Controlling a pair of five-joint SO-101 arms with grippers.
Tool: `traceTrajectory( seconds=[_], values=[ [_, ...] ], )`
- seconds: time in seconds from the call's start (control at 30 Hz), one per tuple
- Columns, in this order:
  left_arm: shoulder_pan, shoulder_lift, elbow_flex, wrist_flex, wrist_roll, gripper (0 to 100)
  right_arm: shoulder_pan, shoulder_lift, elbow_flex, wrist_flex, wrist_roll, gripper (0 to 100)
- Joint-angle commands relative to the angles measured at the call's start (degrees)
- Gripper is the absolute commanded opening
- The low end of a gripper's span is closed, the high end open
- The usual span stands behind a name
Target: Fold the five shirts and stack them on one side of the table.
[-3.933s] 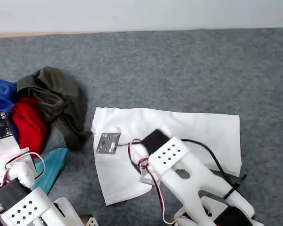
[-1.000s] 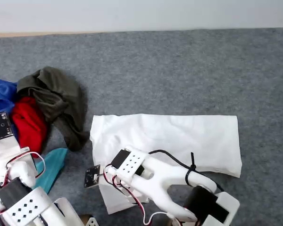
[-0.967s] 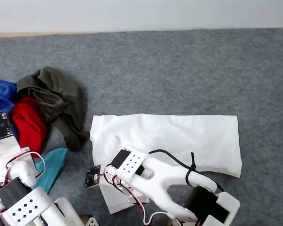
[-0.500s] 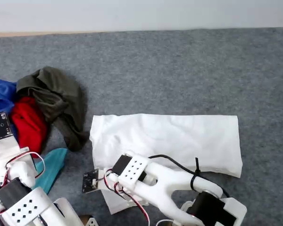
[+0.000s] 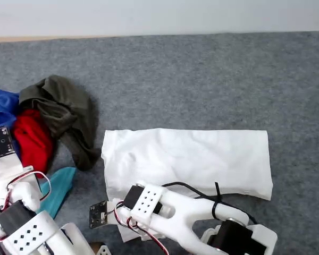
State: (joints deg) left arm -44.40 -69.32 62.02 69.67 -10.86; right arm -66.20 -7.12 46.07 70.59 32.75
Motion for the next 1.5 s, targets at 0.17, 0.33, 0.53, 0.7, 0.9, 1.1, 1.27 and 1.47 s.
traceTrajectory(
  seconds=[0.17,0.33,0.53,0.7,0.9,1.1,1.27,1.47],
  values=[
    [-0.09,-0.26,-0.57,-1.23,0.18,6,0.48,5.32,-1.23,-1.01,-0.62,11.7],
    [-0.09,-0.26,-0.57,-1.23,0.18,6,1.01,5.23,-1.85,-2.42,-0.62,6.5],
    [-0.09,-0.44,-0.66,-1.14,0.18,6,5.14,5.23,-2.9,-3.03,-0.62,2.0],
    [-0.09,-0.35,-0.66,-1.23,0.18,6,5.58,5.23,-2.99,-2.68,-0.53,0.9],
    [-0.09,-0.35,-0.66,-1.23,0.18,6,9.27,5.14,-8.09,-0.31,-0.35,0.9],
    [-0.09,-0.26,-0.66,-1.23,0.18,6,14.73,5.32,-17.05,4.97,-0.18,0.9],
    [-0.09,-0.26,-0.66,-1.23,0.18,6,18.42,5.67,-20.48,4.88,-0.18,0.9],
    [0.0,-0.26,-0.48,-1.23,0.18,6,21.32,5.76,-21.01,4.09,-0.35,0.9]
  ],
)
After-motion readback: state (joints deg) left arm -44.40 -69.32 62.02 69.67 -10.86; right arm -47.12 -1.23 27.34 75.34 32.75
